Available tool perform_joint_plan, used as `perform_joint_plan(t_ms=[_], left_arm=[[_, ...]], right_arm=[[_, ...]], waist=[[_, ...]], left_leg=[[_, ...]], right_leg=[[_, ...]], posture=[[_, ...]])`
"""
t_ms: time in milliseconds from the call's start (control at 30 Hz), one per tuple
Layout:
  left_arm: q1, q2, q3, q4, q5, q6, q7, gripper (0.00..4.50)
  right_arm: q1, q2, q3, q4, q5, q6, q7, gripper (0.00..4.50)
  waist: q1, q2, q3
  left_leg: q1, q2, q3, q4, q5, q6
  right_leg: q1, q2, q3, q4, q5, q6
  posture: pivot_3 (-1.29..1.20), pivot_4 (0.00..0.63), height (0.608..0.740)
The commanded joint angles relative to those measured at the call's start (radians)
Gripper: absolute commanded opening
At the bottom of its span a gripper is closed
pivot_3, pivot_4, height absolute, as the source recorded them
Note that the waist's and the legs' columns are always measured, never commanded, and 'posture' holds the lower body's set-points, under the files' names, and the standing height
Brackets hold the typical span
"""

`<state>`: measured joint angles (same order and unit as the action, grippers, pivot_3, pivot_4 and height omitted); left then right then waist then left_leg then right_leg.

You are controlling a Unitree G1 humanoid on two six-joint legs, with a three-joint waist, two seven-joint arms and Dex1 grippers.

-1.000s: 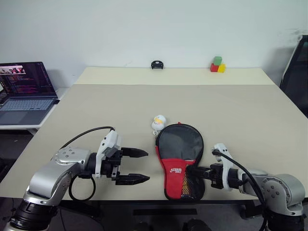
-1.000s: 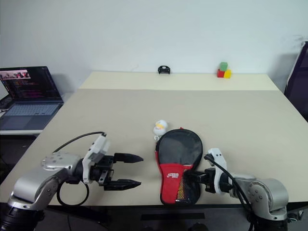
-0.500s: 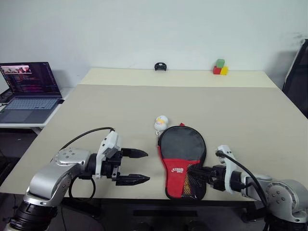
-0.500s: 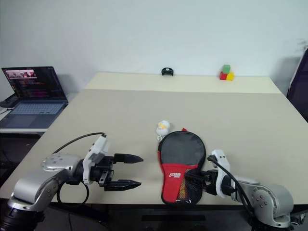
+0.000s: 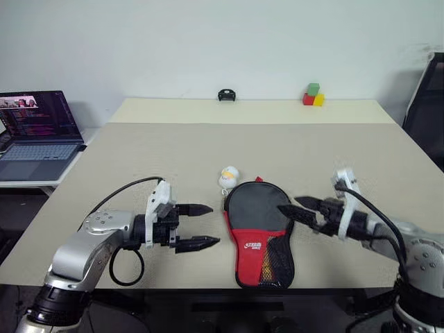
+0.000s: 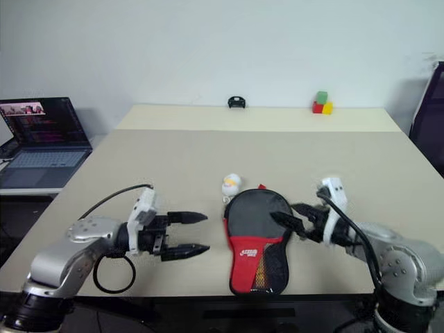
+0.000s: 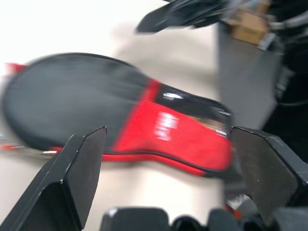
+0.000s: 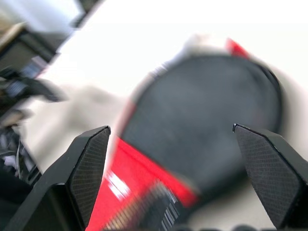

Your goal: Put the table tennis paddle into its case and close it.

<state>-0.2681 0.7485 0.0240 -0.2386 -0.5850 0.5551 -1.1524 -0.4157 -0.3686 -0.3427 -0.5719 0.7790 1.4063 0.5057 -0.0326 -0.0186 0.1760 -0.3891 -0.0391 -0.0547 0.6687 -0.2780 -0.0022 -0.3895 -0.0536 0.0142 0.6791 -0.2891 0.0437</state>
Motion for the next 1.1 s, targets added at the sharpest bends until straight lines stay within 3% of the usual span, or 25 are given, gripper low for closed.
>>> perform_joint_plan(t_ms=[33,200,400,600,767,1100], left_arm=[[-0.006,0.007,0.037,0.004,0.014,-0.032,0.024,4.50],[-0.022,0.000,0.048,0.044,0.066,-0.061,0.096,4.50],[-0.059,-0.029,0.050,0.095,0.121,-0.092,0.188,4.50],[-0.104,-0.064,0.038,0.113,0.130,-0.050,0.258,4.50],[-0.170,-0.103,0.021,0.157,0.149,-0.025,0.310,4.50],[-0.492,-0.247,-0.116,0.595,0.348,-0.137,0.357,4.50]], right_arm=[[-0.030,-0.058,0.136,0.018,-0.022,-0.123,0.062,4.49],[-0.070,-0.095,0.355,0.101,-0.121,-0.280,0.117,4.49],[-0.065,-0.079,0.525,0.213,-0.262,-0.480,0.137,4.49],[-0.090,0.003,0.562,0.466,-0.432,-0.622,0.019,4.49],[-0.075,0.042,0.540,0.514,-0.457,-0.652,0.000,4.49],[-0.058,0.066,0.531,0.493,-0.468,-0.633,-0.010,4.49]], waist=[[0.001,0.000,0.000],[0.002,0.000,0.000],[0.003,-0.001,0.000],[0.003,-0.001,0.000],[0.003,-0.001,0.000],[0.005,-0.002,0.000]], left_leg=[[0.000,0.000,0.000,-0.002,0.000,0.000],[-0.001,0.000,0.000,-0.004,0.000,0.000],[-0.001,0.000,0.000,-0.004,0.000,0.000],[-0.001,0.000,0.000,-0.004,0.000,-0.001],[-0.001,-0.001,0.000,-0.004,0.001,-0.001],[0.000,-0.001,0.000,-0.003,0.001,-0.002]], right_leg=[[0.000,0.000,0.000,-0.001,0.000,0.000],[-0.001,0.000,0.000,-0.004,0.000,-0.001],[-0.001,-0.001,0.000,-0.005,0.000,-0.001],[-0.002,-0.001,0.000,-0.004,0.000,-0.001],[-0.003,-0.001,0.000,-0.002,0.000,-0.001],[-0.002,0.000,0.000,0.000,0.000,-0.001]], posture=[[0.00,0.150,0.740],[0.00,0.150,0.740],[0.00,0.150,0.740],[0.00,0.150,0.740],[0.00,0.150,0.740],[0.00,0.150,0.740]])
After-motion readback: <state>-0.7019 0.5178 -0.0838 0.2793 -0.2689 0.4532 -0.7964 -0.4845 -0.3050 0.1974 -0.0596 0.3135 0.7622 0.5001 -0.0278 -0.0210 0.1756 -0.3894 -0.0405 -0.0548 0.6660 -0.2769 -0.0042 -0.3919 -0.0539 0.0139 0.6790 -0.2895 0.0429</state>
